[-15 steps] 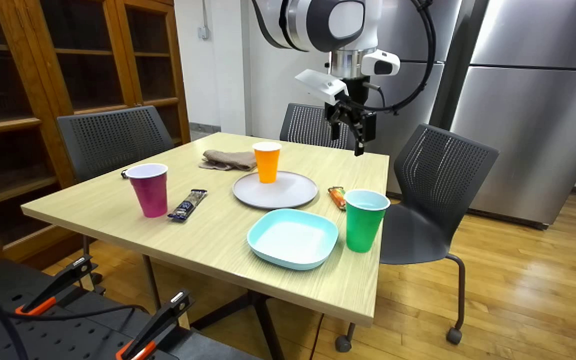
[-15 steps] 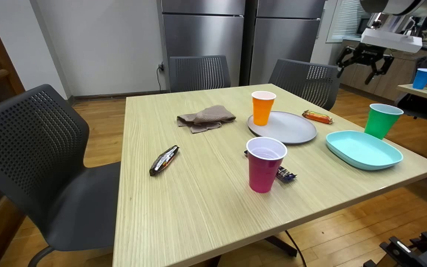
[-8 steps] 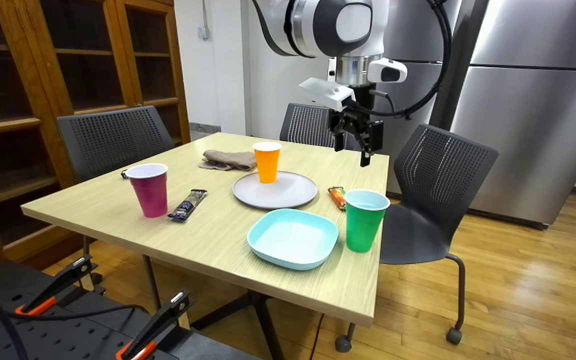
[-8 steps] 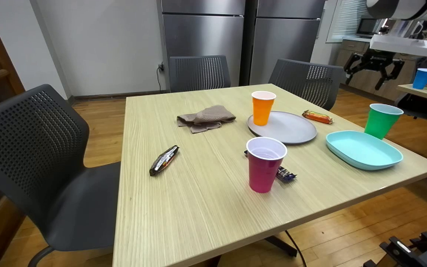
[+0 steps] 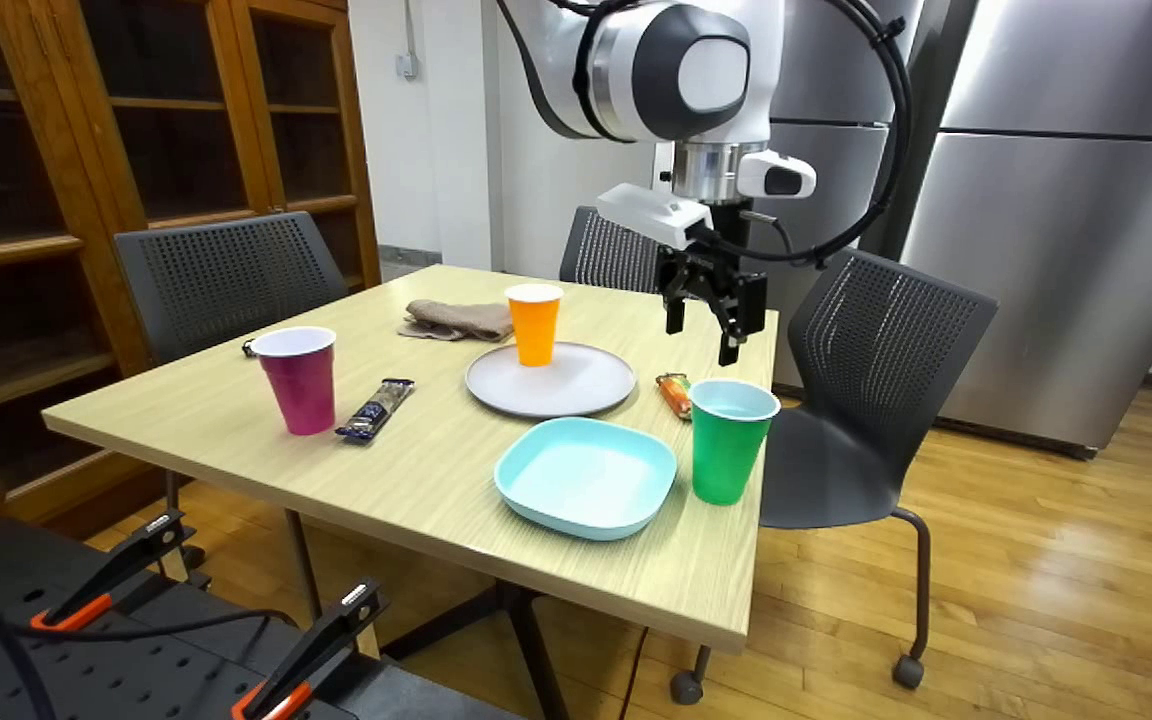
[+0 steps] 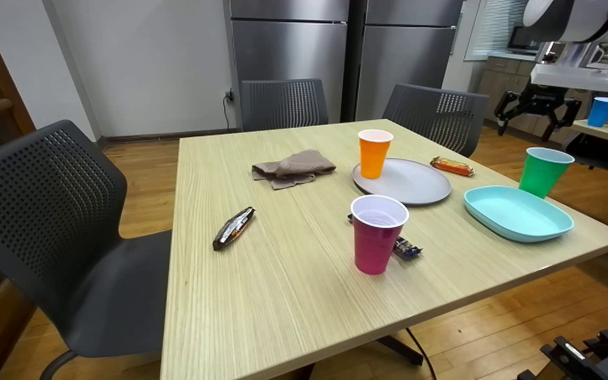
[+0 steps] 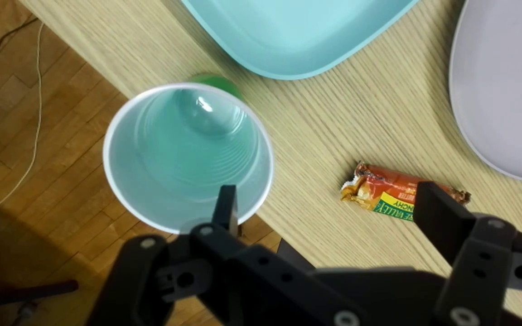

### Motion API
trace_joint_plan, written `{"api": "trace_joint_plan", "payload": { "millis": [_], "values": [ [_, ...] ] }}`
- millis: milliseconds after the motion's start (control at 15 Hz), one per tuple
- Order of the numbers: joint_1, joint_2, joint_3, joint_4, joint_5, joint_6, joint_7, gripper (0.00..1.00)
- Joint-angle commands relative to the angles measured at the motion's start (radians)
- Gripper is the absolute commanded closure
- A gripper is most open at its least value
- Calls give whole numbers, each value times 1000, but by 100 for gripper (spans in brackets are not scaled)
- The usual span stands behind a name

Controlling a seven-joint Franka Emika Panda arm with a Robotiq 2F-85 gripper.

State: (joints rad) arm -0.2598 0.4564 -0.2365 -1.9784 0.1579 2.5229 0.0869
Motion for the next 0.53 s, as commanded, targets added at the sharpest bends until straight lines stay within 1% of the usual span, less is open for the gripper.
{"api": "trace_joint_plan", "payload": {
  "millis": [0, 467],
  "values": [
    [-29, 10, 21, 12, 7, -31, -28, 0],
    [-34, 47, 18, 20, -1, -27, -22, 0]
  ]
}}
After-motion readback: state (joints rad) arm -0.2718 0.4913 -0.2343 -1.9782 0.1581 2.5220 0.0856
